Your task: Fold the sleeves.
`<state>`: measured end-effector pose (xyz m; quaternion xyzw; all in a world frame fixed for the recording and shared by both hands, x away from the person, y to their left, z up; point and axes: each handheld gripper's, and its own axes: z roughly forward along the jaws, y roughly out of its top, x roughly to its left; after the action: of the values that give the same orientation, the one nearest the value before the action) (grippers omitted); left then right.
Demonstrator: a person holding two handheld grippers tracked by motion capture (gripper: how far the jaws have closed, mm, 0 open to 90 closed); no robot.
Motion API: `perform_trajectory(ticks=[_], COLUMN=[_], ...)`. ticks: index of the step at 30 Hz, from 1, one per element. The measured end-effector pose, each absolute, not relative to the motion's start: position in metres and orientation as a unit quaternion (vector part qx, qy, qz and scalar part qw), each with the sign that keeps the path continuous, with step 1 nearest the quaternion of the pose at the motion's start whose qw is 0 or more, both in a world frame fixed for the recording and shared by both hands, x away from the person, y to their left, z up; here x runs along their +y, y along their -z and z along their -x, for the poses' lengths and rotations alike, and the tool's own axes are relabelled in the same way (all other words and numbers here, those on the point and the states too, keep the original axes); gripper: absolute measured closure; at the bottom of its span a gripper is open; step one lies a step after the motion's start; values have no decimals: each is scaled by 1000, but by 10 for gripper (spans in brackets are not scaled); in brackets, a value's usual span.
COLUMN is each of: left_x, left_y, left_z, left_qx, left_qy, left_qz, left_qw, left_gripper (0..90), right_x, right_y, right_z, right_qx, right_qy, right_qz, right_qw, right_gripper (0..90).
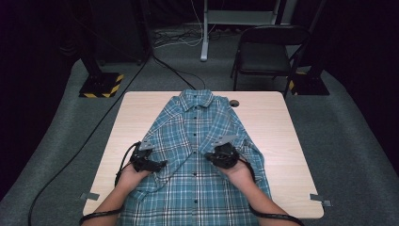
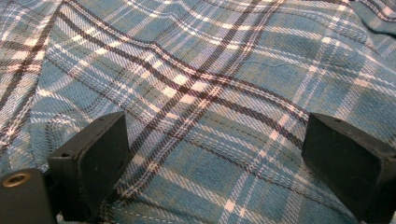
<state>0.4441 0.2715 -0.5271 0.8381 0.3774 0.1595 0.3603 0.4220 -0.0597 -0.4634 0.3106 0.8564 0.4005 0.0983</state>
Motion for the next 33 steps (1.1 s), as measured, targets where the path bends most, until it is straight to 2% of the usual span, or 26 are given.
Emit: perform_trajectory(ticks=[3,6,9,10,13,16,20,24,28,33], left_x=[272,272,272,272,271,271,271,271,271,271], left_y=[527,527,527,527,527,527,527,527,527,527], left_z=[-444,-444,-444,-444,-444,-444,-444,-444,-444,-444], left_qx=[377,377,377,378,378,378,377,378,378,378], left_qy=[-159,-159,-159,-159,-159,-159,-159,-159,-160,-159], left_qz=[-838,-838,-838,-838,-837,-837,-838,-837,-837,-837], left_qw=[360,360,360,360,361,361,361,361,361,361], left_gripper=[73,73,73,73,73,73,73,73,73,73], right_x=[-41,-33,-35,-38,-54,-73,-95,-103,-112,-140], right_y=[485,499,490,484,467,467,487,506,498,480], right_z=[-422,-420,-412,-411,-410,-413,-408,-390,-382,-379], right_qx=[871,880,872,866,853,869,890,905,906,878], right_qy=[-370,-354,-390,-405,-423,-379,-334,-303,-307,-341], right_qz=[-309,-307,-288,-285,-290,-286,-289,-269,-273,-303], right_qw=[91,78,70,72,96,140,109,127,100,143], right_gripper=[846,732,599,580,555,534,509,471,444,396])
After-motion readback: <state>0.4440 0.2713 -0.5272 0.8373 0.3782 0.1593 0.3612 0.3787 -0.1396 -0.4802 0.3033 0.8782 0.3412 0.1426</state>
